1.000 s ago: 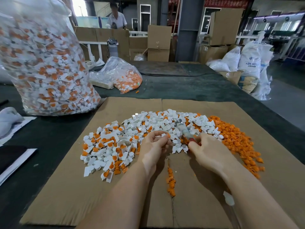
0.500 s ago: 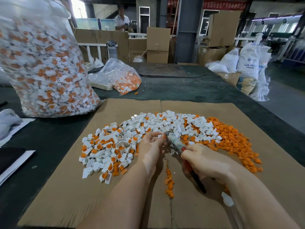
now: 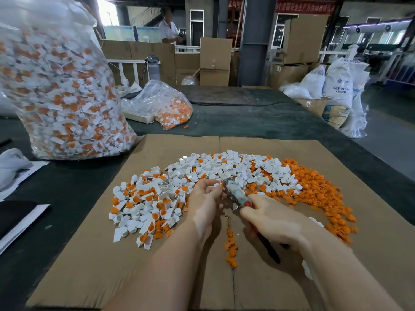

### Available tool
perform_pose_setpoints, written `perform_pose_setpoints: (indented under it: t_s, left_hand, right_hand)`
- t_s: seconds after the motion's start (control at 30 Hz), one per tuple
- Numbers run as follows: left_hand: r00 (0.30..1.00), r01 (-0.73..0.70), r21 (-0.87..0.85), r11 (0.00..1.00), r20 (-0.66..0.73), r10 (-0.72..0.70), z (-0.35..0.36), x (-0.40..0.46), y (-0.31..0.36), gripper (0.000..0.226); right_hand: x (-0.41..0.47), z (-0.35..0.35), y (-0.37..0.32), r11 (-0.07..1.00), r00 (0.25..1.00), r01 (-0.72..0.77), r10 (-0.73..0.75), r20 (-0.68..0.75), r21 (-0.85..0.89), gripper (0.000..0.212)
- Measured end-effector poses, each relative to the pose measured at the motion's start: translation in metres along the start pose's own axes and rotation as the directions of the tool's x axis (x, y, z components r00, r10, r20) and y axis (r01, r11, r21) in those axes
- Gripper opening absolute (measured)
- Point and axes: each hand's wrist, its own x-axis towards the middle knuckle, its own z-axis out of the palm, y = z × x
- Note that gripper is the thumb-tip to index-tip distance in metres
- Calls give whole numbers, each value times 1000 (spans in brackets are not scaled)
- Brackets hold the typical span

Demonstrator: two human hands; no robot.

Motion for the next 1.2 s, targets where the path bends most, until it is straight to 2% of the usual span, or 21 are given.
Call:
perform_pose_setpoints:
  t_s: [0.1, 0.2, 0.4, 0.5, 0.57, 0.67, 0.77, 0.9, 0.93, 0.97, 1.0, 1.03, 1.1, 1.13, 1.2]
  left_hand:
    - [1000, 8, -32, 999, 7, -7, -1, -2, 1, 9]
    - [1000, 8, -40, 999, 9, -8, -3, -3, 2, 9]
    - [1000, -6, 30, 1000, -16, 6, -3, -3, 1, 10]
    - [999, -32, 31, 999, -7, 32, -5, -3, -2, 10]
    - [997, -77, 49, 996, 19, 76, -6, -5, -4, 11]
    - [985, -172, 219, 961, 68, 160, -8, -6, -7, 22]
    - [966, -260, 437, 861, 113, 234, -8, -5, -9, 27]
    - [951, -308, 531, 790, 185, 247, -8, -5, -11, 27]
    - [949, -313, 539, 782, 201, 242, -8, -4, -11, 28]
    - [947, -320, 543, 776, 217, 238, -8, -3, -11, 28]
    - [945, -322, 546, 773, 229, 232, -7, -2, -12, 28]
    - [946, -319, 547, 774, 233, 226, -6, -2, -12, 28]
    - [947, -315, 543, 779, 231, 222, -4, -2, -12, 28]
    - [946, -319, 537, 781, 237, 223, -4, -3, -12, 27]
    - [945, -318, 539, 780, 243, 217, -5, -3, -13, 27]
  right_hand:
    - [0, 4, -2, 994, 998, 27, -34, -62, -104, 26]
    - [2, 7, -3, 992, 994, 28, -41, -101, -123, 29]
    - [8, 19, 6, 997, 977, 43, -56, -206, -69, 25]
    - [8, 17, 18, 999, 951, 30, -20, -310, 25, 28]
    - [10, 12, 28, 1000, 904, -18, 18, -427, 4, 31]
    - [18, 4, 43, 962, 809, -200, 56, -586, -186, 41]
    - [25, 1, 56, 872, 777, -339, 49, -627, -352, 53]
    - [27, 5, 61, 771, 772, -441, 65, -632, -460, 63]
    - [27, 7, 59, 748, 763, -445, 29, -646, -492, 63]
    - [27, 10, 57, 770, 747, -395, -48, -663, -501, 58]
    - [28, 13, 54, 828, 726, -274, -156, -670, -490, 50]
    - [28, 18, 49, 880, 702, -95, -271, -658, -465, 40]
    - [27, 29, 38, 891, 658, 219, -435, -614, -397, 29]
    - [27, 34, 34, 876, 640, 310, -480, -600, -371, 25]
    - [27, 42, 30, 864, 618, 380, -503, -605, -330, 16]
